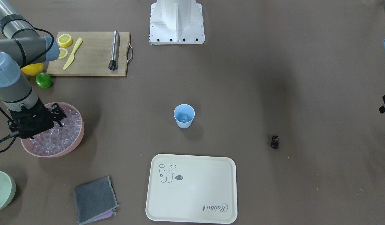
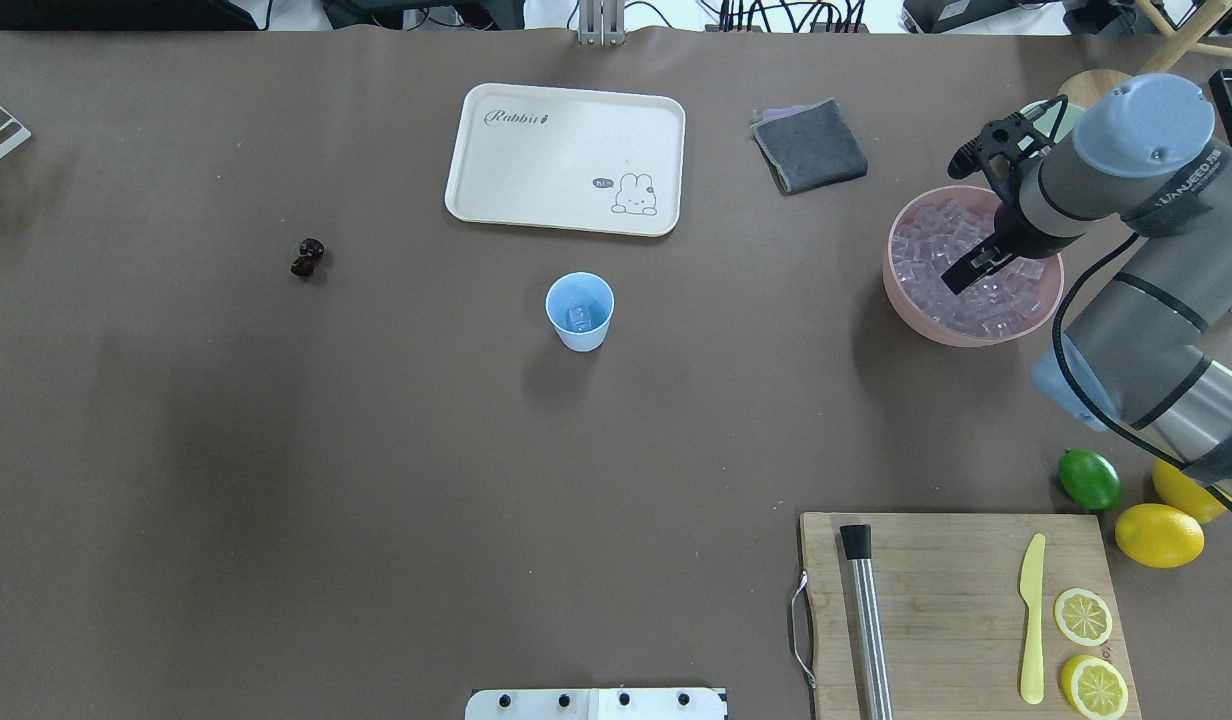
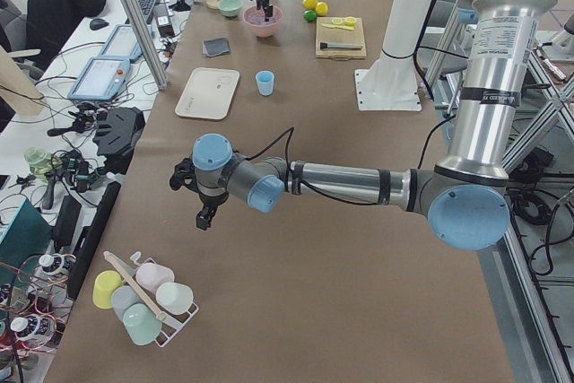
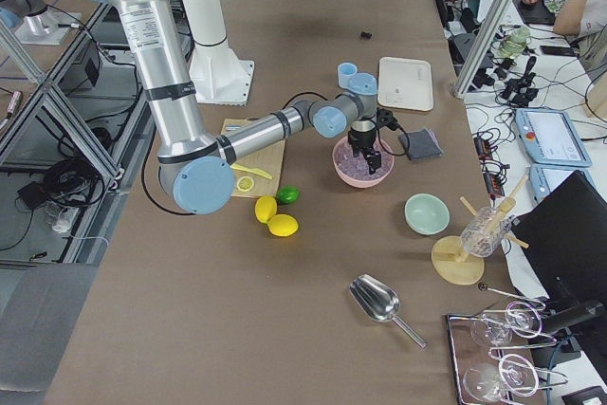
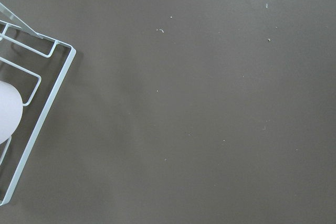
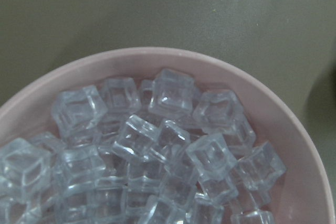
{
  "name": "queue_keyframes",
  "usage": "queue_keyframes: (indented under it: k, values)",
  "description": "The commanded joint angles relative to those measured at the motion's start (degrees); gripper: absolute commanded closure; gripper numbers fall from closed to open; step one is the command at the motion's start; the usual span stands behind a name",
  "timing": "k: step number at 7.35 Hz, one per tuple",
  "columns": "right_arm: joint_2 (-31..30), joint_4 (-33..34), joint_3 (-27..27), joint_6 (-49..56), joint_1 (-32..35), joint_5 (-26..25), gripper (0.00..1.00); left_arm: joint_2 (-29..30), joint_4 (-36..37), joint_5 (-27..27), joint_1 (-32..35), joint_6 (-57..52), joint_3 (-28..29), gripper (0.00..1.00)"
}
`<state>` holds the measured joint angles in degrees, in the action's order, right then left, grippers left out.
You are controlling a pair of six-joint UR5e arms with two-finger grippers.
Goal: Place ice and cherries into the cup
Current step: 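Lower the right gripper into the bowl and grasp a third ice cube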
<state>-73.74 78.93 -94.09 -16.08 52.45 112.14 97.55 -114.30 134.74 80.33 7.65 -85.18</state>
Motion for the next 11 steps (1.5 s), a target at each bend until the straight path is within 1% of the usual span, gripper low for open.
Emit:
queue_keyframes:
  k: [1,2,4,5,6,7,10,11]
  values:
    - [0.1,0.0,0.1,0.0,-0.3,0.0,0.02,0.0,-0.3,0.0,0.0,0.0,0.4,0.02]
    - [-0.3,-0.1,0.5,0.1,-0.5,-0.2,0.07,0.0,-0.4,0.0,0.0,0.0,0.5,0.02]
    - [-0.2,-3.6,2.6,-0.2,-0.9,-0.9,0.07,0.0,-0.3,0.1,0.0,0.0,0.5,0.02]
    - [-0.2,-4.2,2.6,-0.5,-1.1,-0.9,0.07,0.0,-0.4,0.1,0.0,0.1,0.3,0.02]
    - [-0.3,-4.2,2.4,-0.5,-1.1,-0.9,0.1,0.0,-0.4,0.0,0.0,0.0,0.5,0.02]
    - [-0.3,-4.2,2.9,-0.5,-1.1,-1.0,0.21,0.0,-0.4,0.1,0.0,0.0,0.7,0.02]
    - [-0.2,-4.2,2.9,-0.4,-1.1,-0.7,0.83,0.2,-0.4,0.0,-0.7,0.0,0.9,0.02]
    - [-0.2,-4.2,2.7,-0.4,-1.1,-0.8,0.91,0.2,-0.4,0.0,-0.7,0.0,1.2,0.02]
